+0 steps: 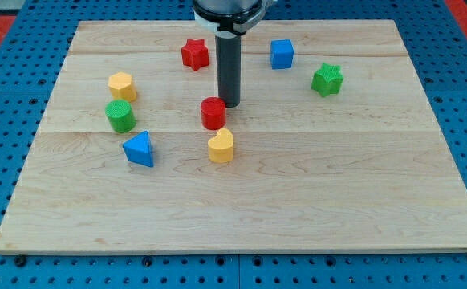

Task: Nudge the blue cube down a bit

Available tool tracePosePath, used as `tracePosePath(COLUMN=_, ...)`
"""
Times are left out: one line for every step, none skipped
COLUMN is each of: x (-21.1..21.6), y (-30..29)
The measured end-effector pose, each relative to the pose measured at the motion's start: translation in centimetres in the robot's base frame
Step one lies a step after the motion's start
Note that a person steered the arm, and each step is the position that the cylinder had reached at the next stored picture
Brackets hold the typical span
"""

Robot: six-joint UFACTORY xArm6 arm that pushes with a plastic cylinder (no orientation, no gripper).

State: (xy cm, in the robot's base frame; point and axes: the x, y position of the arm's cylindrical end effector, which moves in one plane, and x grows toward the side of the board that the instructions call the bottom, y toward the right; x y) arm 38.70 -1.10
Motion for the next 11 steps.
tracePosePath(x=-0.1, y=-0.4)
tracePosePath(x=-2.2, y=-1.9)
tracePosePath(x=-3.8, y=-0.1)
tracePosePath(x=-6.5, y=4.2)
tracePosePath(x=-10.8, y=0.5)
tracePosePath(x=-12.8, y=-0.8)
tracePosePath(x=-12.2, y=-3.4)
tracePosePath(x=-12.0, y=-2.7)
tracePosePath(x=-11.8, y=-3.2)
tracePosePath(x=-12.0, y=-2.6)
tracePosePath(x=-15.8, y=-1.0)
